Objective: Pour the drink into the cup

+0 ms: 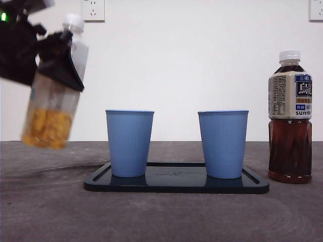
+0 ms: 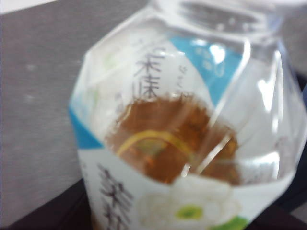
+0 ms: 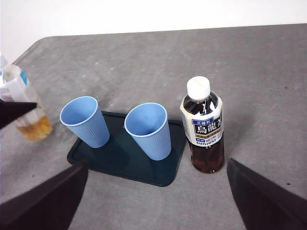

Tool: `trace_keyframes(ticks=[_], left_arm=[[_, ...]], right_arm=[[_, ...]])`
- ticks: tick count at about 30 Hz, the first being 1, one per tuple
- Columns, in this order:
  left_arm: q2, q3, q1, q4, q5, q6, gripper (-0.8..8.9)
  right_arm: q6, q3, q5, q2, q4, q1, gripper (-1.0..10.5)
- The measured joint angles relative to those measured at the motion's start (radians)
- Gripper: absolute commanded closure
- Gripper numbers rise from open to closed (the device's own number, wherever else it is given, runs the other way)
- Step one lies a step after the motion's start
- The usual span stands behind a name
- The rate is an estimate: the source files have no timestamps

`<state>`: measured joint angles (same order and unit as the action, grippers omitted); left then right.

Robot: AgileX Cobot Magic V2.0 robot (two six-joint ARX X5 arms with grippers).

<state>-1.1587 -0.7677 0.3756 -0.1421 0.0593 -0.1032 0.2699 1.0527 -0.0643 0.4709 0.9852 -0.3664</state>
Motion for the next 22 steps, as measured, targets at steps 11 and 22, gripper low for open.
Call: trace_keyframes(ticks=[11,22], left_arm=[[-0.008,-0.233,0.145,-0.377,-0.431,-0.238,5.97],[-0.208,-0.409,0.237,-0.565,-0.675,-0.291,5.97]], right_arm=[[0.000,0.000,0.000,0.000,0.000,0.000,4.8],[0.000,0.000,0.000,0.000,0.000,0.000,4.8]])
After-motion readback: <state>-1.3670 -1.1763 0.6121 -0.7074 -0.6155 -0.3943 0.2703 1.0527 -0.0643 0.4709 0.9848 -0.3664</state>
